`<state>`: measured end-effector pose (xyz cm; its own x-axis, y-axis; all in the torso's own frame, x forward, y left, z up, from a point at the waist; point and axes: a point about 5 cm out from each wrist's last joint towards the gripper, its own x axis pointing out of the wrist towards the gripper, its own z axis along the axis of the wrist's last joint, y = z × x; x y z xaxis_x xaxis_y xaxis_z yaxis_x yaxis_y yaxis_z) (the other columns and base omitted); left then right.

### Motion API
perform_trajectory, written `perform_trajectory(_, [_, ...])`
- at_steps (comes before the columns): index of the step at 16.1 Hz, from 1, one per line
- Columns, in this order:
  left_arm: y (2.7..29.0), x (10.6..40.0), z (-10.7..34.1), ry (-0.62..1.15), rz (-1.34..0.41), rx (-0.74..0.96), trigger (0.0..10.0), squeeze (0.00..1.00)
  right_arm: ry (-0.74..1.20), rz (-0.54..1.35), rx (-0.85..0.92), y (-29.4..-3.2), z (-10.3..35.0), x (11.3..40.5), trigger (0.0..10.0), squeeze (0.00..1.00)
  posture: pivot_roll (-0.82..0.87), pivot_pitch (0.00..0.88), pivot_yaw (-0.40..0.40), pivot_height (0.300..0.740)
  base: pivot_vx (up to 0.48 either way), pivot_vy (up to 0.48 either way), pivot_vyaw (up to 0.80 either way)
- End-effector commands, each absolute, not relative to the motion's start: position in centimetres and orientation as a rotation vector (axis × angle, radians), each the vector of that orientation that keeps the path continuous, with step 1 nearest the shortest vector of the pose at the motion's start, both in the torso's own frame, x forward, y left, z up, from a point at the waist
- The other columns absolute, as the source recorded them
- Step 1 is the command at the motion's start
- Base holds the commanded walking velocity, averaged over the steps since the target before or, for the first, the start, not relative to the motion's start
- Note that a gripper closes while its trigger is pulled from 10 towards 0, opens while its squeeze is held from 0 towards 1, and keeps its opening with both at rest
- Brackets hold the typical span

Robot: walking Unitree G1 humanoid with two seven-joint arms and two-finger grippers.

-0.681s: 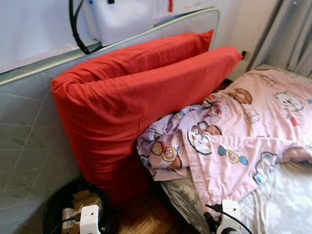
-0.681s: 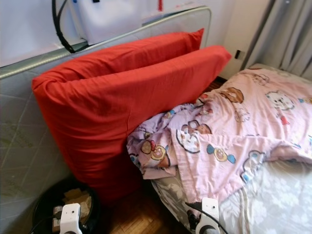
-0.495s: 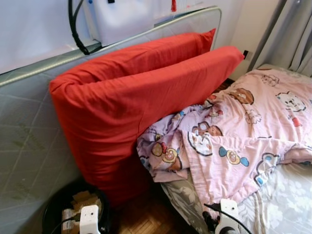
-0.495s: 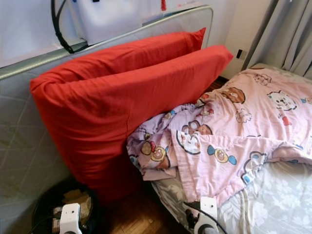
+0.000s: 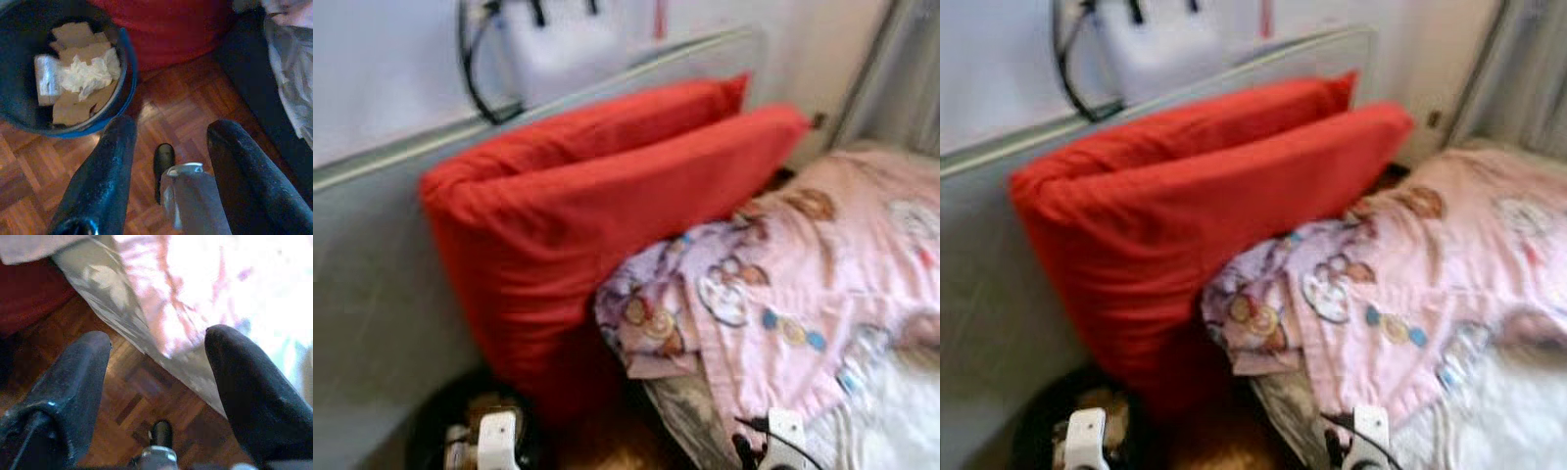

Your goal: Clean up the room

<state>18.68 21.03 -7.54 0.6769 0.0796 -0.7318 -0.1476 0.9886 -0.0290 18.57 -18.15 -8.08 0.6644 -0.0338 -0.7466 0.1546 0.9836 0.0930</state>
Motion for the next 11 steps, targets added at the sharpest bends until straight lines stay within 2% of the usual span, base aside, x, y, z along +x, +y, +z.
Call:
perform_trajectory(1, [21.40,18.33,-7.65,0.827,0.136,-0.084,10.0,0.00,0.819,-0.095,0.167,-17.51,-7.86,19.09,10.0,0.00,0.01,0.027,0.013,0.740,0.401,0.000,0.00])
perform_trajectory(11, [21.40,18.33,-7.65,0.826,0.135,-0.085,10.0,0.00,0.818,-0.095,0.167,-17.54,-7.84,19.14,10.0,0.00,0.01,0.027,0.014,0.740,0.278,0.000,0.00])
